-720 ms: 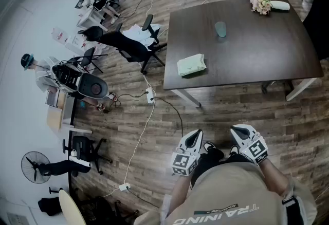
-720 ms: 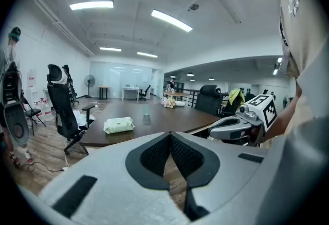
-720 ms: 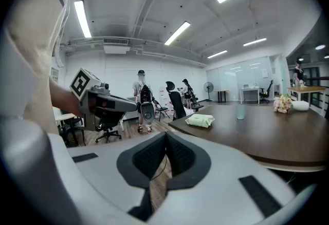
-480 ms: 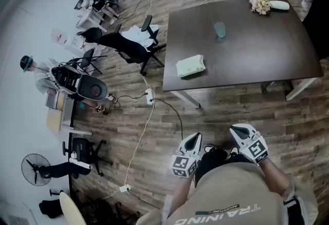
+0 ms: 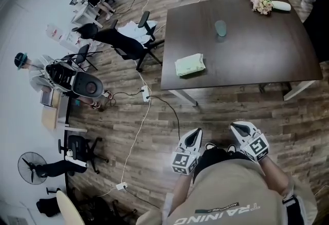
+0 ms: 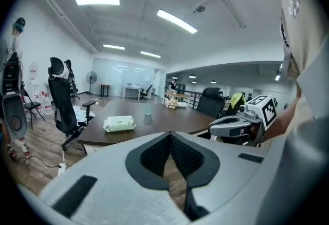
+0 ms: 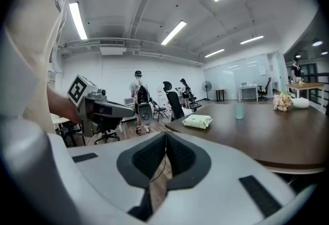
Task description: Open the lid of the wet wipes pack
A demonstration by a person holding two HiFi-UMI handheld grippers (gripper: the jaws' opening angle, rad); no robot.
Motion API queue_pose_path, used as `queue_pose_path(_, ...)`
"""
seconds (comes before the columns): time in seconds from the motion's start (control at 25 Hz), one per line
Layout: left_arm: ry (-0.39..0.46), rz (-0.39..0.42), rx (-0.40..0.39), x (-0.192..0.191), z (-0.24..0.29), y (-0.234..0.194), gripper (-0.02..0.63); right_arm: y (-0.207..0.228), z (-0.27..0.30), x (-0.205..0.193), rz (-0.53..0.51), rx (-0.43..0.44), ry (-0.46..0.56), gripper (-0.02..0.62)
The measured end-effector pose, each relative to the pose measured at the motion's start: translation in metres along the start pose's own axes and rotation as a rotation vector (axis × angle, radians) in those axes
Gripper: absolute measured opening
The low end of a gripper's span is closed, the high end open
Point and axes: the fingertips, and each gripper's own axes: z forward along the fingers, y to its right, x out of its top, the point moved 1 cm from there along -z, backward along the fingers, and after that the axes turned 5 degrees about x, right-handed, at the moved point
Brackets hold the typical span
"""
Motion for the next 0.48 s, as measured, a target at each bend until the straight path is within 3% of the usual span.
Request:
queue_pose_path(0.24,0.001,-0.038,0.04,-0.002,0.001,-0.044,0.009,0.001,0.036,0.026,-0.05,-0.002,0.007,0.014)
queue_pose_path(0.36,0.026,-0.101,0.031,0.009,0.009,-0.062,0.009,0.002,0.05,0.057,0.037,-0.004,0.093,0.015)
queue_pose_path(0.48,0.066,-0.088,-0.002,0.024,0.019,-0.069,0.009,0.002,0.057,0.084,0.002,-0.002,0.151,0.014)
